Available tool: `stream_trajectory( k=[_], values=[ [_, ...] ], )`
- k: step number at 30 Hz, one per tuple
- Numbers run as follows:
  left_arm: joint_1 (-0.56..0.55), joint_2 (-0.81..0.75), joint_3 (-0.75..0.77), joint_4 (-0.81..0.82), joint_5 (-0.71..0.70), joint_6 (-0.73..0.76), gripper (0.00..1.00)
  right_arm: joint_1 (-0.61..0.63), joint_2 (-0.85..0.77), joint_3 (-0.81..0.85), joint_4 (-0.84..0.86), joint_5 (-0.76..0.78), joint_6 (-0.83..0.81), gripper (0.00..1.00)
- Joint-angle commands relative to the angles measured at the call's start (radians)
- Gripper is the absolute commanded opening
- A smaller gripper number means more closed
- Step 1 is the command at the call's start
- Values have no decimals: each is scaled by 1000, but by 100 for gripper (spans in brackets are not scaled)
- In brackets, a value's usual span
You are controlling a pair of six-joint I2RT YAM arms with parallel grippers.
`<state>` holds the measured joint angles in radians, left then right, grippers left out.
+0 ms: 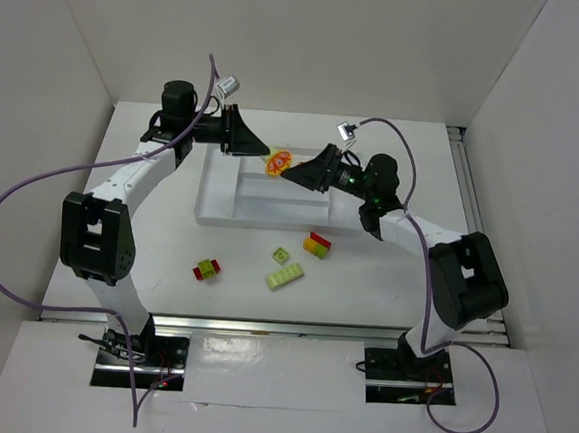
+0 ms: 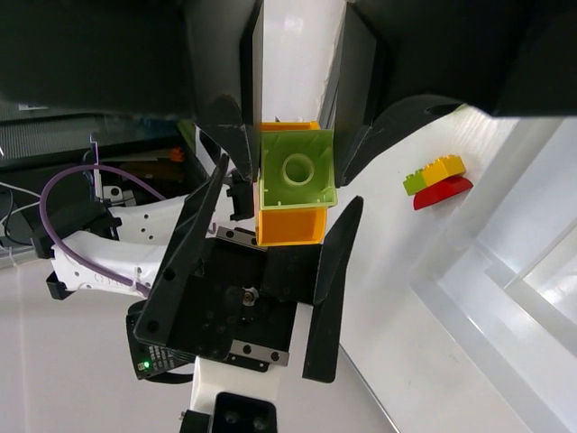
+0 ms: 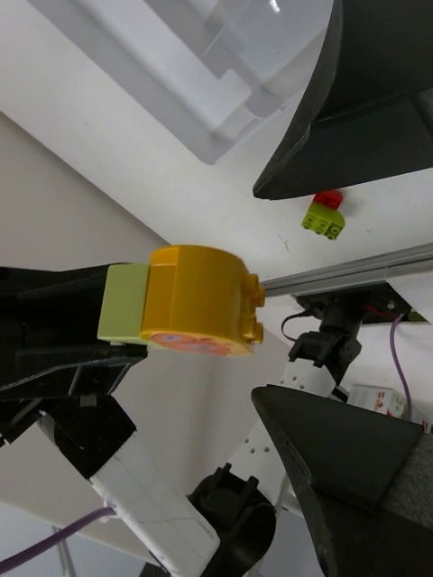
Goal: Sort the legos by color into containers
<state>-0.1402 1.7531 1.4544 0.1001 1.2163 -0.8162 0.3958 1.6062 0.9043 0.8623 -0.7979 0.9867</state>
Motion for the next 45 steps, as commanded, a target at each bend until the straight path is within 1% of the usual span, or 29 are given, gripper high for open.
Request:
stream_trajectory(
  k=[1, 5, 6, 8, 10, 11, 14, 16, 17, 18, 19, 20, 21, 24, 25, 27, 28, 31, 32, 33, 34, 35, 36, 37, 39, 40, 41, 43, 45],
  values=[
    [1, -30, 3, 12, 34, 23, 0, 15, 12, 68, 149, -15, 46, 90],
    [-9, -30, -19, 26, 25, 23, 0, 25, 56, 91, 203, -44, 92, 90],
    [-9, -30, -19, 26, 25, 14, 0, 25, 75, 91, 245, -55, 108, 84],
    [-18, -30, -19, 26, 25, 14, 0, 25, 89, 91, 280, -55, 147, 76],
    [-18, -30, 0, -3, 15, 44, 0, 34, 99, 91, 305, -55, 165, 62],
    [-18, -30, 0, -16, 15, 45, 0, 34, 100, 91, 305, -55, 165, 58],
    [-18, -30, 0, -16, 15, 54, 0, 43, 109, 102, 302, -55, 165, 56],
    [-18, -30, 0, -25, 15, 54, 0, 43, 109, 102, 302, -55, 165, 48],
    [-18, -30, 0, -25, 15, 54, 0, 43, 109, 102, 302, -55, 156, 43],
    [-18, -30, 0, -40, 15, 66, 0, 43, 109, 102, 290, -46, 156, 28],
    [-18, -30, 0, -54, 3, 75, 0, 43, 109, 102, 261, -32, 138, 18],
    [-18, -30, 20, -91, 3, 84, 0, 43, 86, 88, 198, -32, 95, 11],
    [-4, -40, 29, -103, -7, 94, 0, 43, 75, 70, 163, -15, 74, 9],
    [45, -49, 49, -115, -64, 75, 0, 34, 25, 21, 48, 6, -2, 7],
    [57, -49, 63, -158, -95, 75, 0, 25, 14, 10, 15, 29, -19, 7],
    [79, -58, 104, -230, -168, 138, 0, 15, -23, -14, -66, 61, -66, 7],
    [79, -67, 104, -276, -237, 147, 0, 15, -34, -27, -92, 77, -86, 7],
    [99, -76, 104, -287, -285, 156, 0, 15, -57, -18, -224, 158, -169, 7],
    [99, -76, 104, -313, -302, 157, 0, 15, -57, -1, -265, 227, -190, 7],
    [99, -76, 104, -339, -331, 172, 0, 15, -57, 25, -381, 270, -218, 7],
    [99, -76, 104, -368, -419, 199, 0, 15, -43, 89, -438, 322, -283, 7],
    [99, -89, 104, -437, -485, 218, 0, 41, -32, 134, -510, 486, -319, 7],
    [90, -98, 74, -456, -547, 233, 0, 60, 4, 183, -651, 576, -356, 7],
    [80, -116, 57, -468, -634, 245, 0, 77, 33, 285, -714, 662, -405, 7],
    [80, -116, 28, -490, -644, 267, 0, 97, 108, 393, -810, 782, -430, 7],
    [80, -116, 27, -510, -659, 281, 0, 97, 189, 445, -882, 802, -440, 7],
    [80, -116, 15, -525, -684, 281, 0, 97, 223, 526, -902, 819, -441, 7],
    [70, -135, -41, -536, -712, 281, 0, 106, 309, 583, -925, 879, -456, 7],
    [60, -153, -72, -536, -762, 290, 0, 129, 372, 686, -959, 911, -479, 7]
  ],
)
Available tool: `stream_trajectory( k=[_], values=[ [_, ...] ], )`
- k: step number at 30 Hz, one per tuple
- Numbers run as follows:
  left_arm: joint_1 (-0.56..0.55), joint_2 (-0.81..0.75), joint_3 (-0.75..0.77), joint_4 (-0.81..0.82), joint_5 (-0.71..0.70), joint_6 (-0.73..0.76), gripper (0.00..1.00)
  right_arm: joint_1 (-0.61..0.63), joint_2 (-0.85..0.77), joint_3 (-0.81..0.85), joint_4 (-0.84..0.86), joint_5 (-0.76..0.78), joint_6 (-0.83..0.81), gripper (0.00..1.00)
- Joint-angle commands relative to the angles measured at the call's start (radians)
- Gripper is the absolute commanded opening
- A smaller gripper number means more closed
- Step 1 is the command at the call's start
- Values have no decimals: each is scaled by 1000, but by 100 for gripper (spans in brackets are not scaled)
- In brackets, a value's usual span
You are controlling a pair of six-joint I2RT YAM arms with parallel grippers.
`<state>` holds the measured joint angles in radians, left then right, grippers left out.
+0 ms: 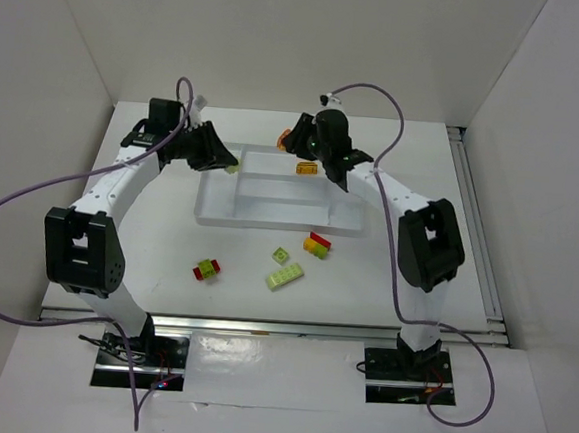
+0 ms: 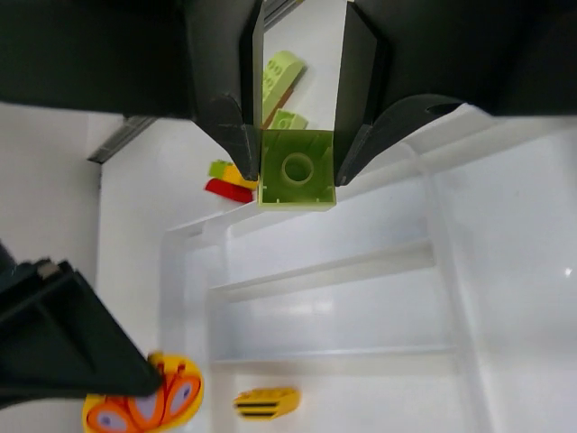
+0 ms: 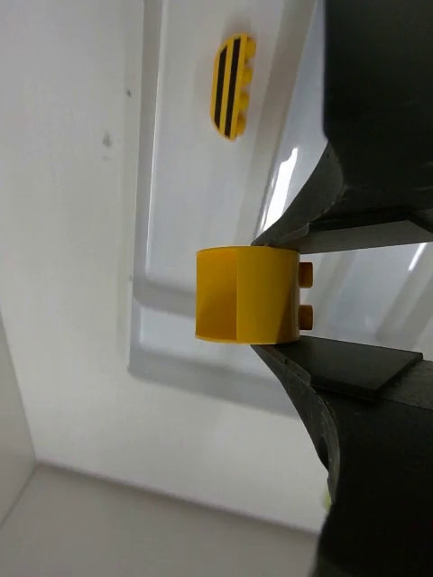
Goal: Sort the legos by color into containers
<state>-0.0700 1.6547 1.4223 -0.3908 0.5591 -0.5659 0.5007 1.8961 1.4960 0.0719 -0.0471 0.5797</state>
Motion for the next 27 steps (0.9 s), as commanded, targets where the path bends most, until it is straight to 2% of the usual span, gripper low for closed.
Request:
stream_trajectory(
  k=[1, 2, 6, 11, 15, 16, 17, 20, 22, 23, 25, 27],
  values=[
    [-10, -64, -49, -45, -126, 40, 0, 24, 148, 131, -203, 161, -81, 7],
    [-10, -64, -65, -45, -167, 23, 0, 24, 178, 197, -219, 161, -81, 7],
    [-10, -55, -68, -68, -284, 8, 0, 42, 256, 268, -230, 161, -81, 7],
    [-10, -38, -57, -80, -321, -3, 0, 52, 323, 346, -250, 191, -92, 7],
    [-10, 11, -28, -100, -389, -3, 0, 52, 405, 429, -274, 201, -92, 12],
    [-10, 33, -28, -100, -401, -12, 0, 52, 417, 467, -285, 201, -92, 17],
    [-10, 43, -28, -100, -410, -12, 0, 52, 432, 490, -297, 201, -92, 40],
    [-10, 94, 0, -100, -423, -12, 0, 52, 457, 544, -336, 190, -92, 69],
    [-19, 103, 24, -100, -453, -12, 0, 52, 442, 544, -336, 190, -101, 76],
    [-19, 118, 38, -100, -476, -12, 5, 52, 428, 512, -336, 190, -101, 79],
    [-19, 146, 73, -109, -499, -12, 16, 52, 367, 468, -317, 199, -101, 81],
    [-19, 175, 98, -131, -521, -2, 34, 52, 315, 396, -304, 210, -101, 81]
  ],
)
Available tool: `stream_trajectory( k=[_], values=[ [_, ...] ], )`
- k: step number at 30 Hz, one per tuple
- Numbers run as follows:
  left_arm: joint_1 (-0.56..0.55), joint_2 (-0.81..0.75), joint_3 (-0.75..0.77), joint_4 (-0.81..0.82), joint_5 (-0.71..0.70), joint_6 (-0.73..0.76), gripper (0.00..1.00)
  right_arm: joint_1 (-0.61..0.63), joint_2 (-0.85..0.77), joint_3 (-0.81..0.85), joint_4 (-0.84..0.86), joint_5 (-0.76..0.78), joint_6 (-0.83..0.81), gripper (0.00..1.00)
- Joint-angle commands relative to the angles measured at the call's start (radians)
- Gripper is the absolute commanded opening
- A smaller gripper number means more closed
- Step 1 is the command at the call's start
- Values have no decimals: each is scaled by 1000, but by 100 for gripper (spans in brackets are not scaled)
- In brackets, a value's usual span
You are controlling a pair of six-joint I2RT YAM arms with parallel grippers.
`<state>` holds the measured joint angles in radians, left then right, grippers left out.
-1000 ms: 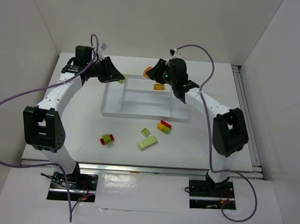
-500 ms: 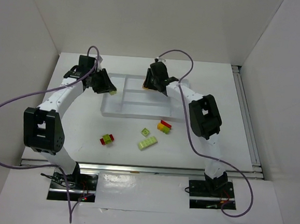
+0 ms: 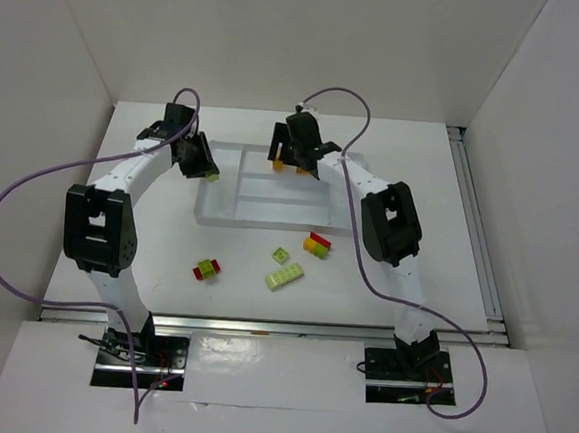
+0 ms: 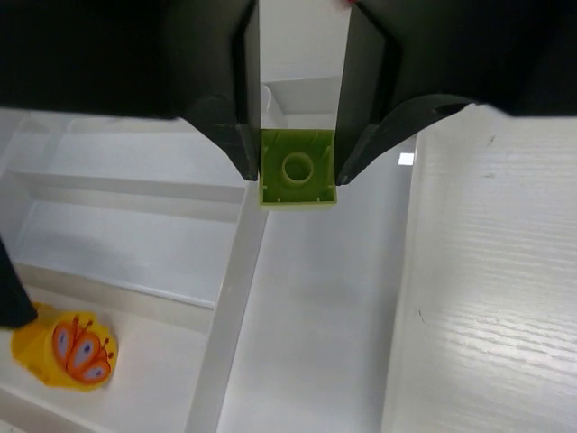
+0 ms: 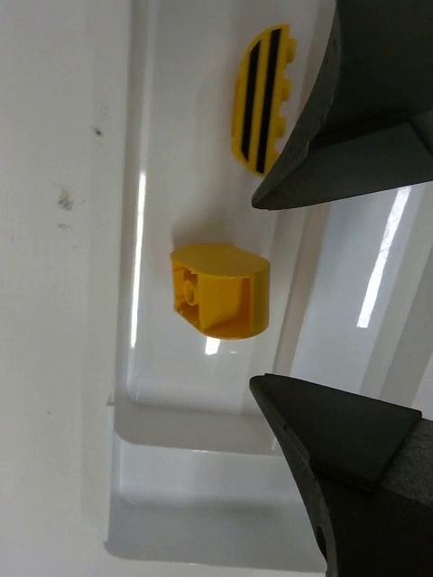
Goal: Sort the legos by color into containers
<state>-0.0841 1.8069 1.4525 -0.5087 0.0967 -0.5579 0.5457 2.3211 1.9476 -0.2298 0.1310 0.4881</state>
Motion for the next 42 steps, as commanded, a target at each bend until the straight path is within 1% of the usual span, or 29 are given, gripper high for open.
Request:
stream_trajectory(
  k=[1, 2, 3, 4, 5, 6, 7, 9, 10, 11, 12, 13, 14, 15, 16, 17, 20, 21, 22, 24, 26, 29, 32, 34, 35, 36, 37, 41, 42],
  values=[
    [-5, 23, 80, -23, -69, -10, 46, 7, -176, -84, 18, 42, -9, 81],
    [-5, 37, 80, -24, -83, -10, 60, 7, -213, -157, 29, 42, -9, 81],
    [-5, 37, 80, -24, -83, -10, 79, 7, -251, -197, 41, 53, -20, 81],
    [-15, 46, 91, -24, -92, -10, 84, 7, -331, -238, 67, 62, -29, 81],
    [-16, 46, 91, -24, -101, -10, 93, 7, -369, -315, 67, 62, -29, 81],
    [-16, 46, 104, -24, -101, -10, 100, 7, -405, -350, 76, 88, -40, 82],
    [-28, 46, 105, -34, -101, -10, 100, 7, -473, -381, 76, 100, -49, 82],
    [-37, 20, 117, -44, -101, 0, 100, 16, -541, -481, 64, 101, -85, 82],
    [-55, 6, 117, -44, -101, 10, 100, 16, -577, -516, 55, 101, -95, 82],
    [-83, -10, 117, -44, -101, 27, 100, 16, -647, -554, 41, 90, -95, 82],
    [-100, -44, 105, -44, -101, 27, 100, 16, -684, -635, 41, 90, -95, 82],
    [-117, -61, 105, -54, -101, 41, 100, 16, -721, -679, 31, 90, -95, 82],
    [-153, -81, 71, -54, -101, 41, 96, 26, -796, -723, 20, 90, -95, 82],
    [-175, -101, 54, -42, -75, 88, 87, 26, -830, -806, 11, 90, -85, 82],
    [-204, -139, 34, -33, -75, 114, 81, 39, -859, -846, 1, 90, -85, 82],
    [-277, -155, -2, -33, -112, 140, 77, 39, -908, -908, -22, 81, -85, 80],
    [-374, -198, -50, -42, -158, 141, 77, 83, -933, -949, -84, 14, -127, 80],
    [-416, -198, -78, -53, -158, 141, 77, 97, -933, -960, -145, 13, -128, 83],
    [-434, -198, -92, -53, -144, 113, 77, 111, -933, -978, -163, 13, -128, 83],
    [-485, -208, -131, -53, -144, 95, 77, 161, -943, -1010, -172, 13, -100, 84],
    [-506, -208, -156, -53, -123, 73, 77, 184, -956, -1072, -151, -14, -63, 85],
    [-546, -208, -182, -53, -89, 78, 77, 184, -956, -1110, -138, -28, -2, 86],
    [-609, -153, -170, -53, -68, 128, 83, 184, -1006, -1141, -129, 50, 67, 86],
    [-647, -120, -158, -62, -77, 138, 91, 172, -1052, -1141, -141, 105, 87, 86],
    [-648, -77, -143, -73, -86, 162, 94, 157, -1068, -1150, -158, 128, 98, 87],
    [-660, -54, -133, -73, -86, 174, 96, 157, -1083, -1150, -175, 128, 110, 87],
    [-660, -31, -124, -88, -86, 174, 96, 145, -1100, -1150, -186, 159, 121, 87],
    [-671, 31, -136, -62, -95, 197, 86, 134, -1219, -1191, -252, 252, 174, 87],
    [-671, 31, -136, -62, -119, 197, 86, 134, -1242, -1219, -252, 275, 185, 87]
  ],
)
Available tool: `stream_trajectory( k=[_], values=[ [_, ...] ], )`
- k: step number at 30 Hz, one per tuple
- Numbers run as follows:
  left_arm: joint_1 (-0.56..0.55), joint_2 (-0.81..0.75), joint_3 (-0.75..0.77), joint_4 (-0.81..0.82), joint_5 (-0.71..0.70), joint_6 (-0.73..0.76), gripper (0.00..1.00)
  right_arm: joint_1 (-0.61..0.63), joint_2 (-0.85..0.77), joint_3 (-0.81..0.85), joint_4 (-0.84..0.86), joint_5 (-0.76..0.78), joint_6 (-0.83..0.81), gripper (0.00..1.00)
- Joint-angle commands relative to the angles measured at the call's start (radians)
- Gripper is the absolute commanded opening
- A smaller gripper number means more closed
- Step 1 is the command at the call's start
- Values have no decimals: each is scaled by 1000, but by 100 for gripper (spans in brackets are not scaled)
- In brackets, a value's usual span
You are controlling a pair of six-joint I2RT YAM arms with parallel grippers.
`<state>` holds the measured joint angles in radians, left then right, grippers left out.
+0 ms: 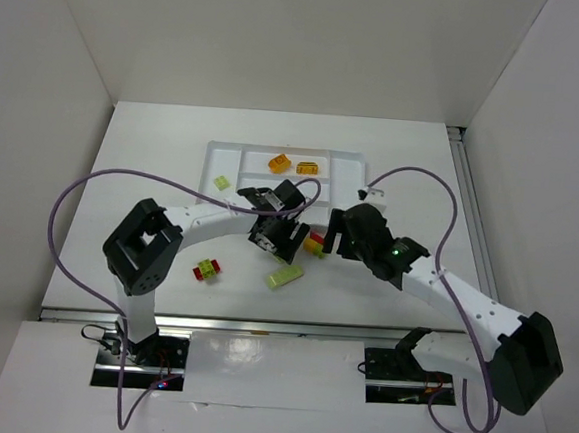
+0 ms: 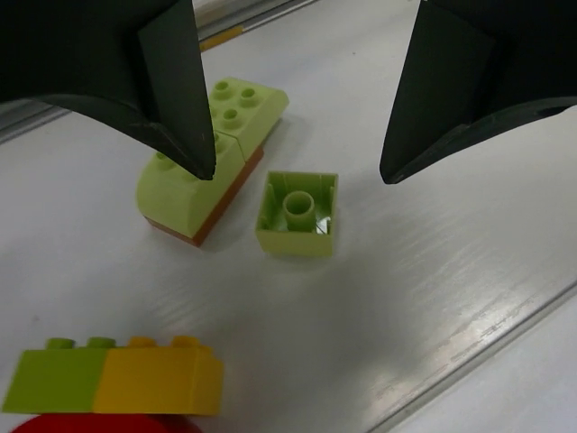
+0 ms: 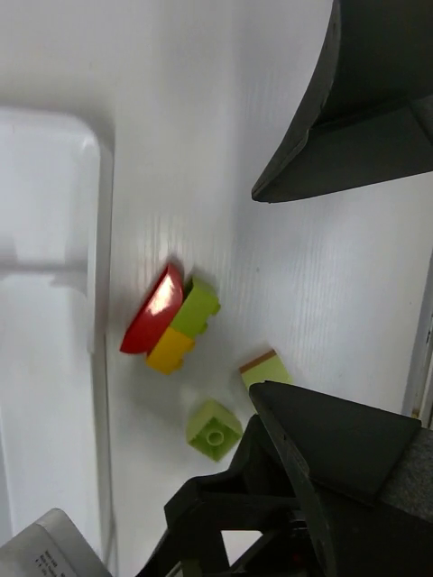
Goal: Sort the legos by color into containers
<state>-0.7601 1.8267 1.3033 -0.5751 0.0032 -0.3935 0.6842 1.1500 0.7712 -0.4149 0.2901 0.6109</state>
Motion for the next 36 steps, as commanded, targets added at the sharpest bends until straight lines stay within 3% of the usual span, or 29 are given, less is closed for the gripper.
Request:
stream_trajectory(
  k=[1, 6, 10, 14, 15, 19, 22, 27, 32, 36],
  values=[
    [5, 37, 13, 18, -35, 33, 84, -14, -93, -55, -67, 151, 62, 87],
    [5, 92, 48, 18, -74, 24, 79, -63, -147, -66, -117, 175, 52, 89],
    [5, 117, 48, 31, -74, 5, 68, -63, -128, -66, -108, 165, 52, 90],
    [5, 91, 48, 20, -107, -21, 38, -63, -118, -66, -96, 156, 52, 90],
    [5, 66, 37, 20, -117, -34, 22, -63, -118, -66, -96, 156, 52, 90],
    [5, -67, 42, -46, -181, -34, 15, -63, -118, -66, -85, 156, 41, 90],
    [77, -131, 51, -77, -244, -80, 2, -63, -118, -66, -67, 147, 32, 90],
    [287, -175, 25, -19, -281, -136, 0, -72, -118, -66, -22, 138, 4, 90],
    [410, -8, 184, 1, -327, -127, 0, -72, -118, -66, -13, 129, 4, 90],
    [482, 92, 278, -16, -269, -151, 0, -72, -118, -66, -25, 129, 4, 90]
  ],
)
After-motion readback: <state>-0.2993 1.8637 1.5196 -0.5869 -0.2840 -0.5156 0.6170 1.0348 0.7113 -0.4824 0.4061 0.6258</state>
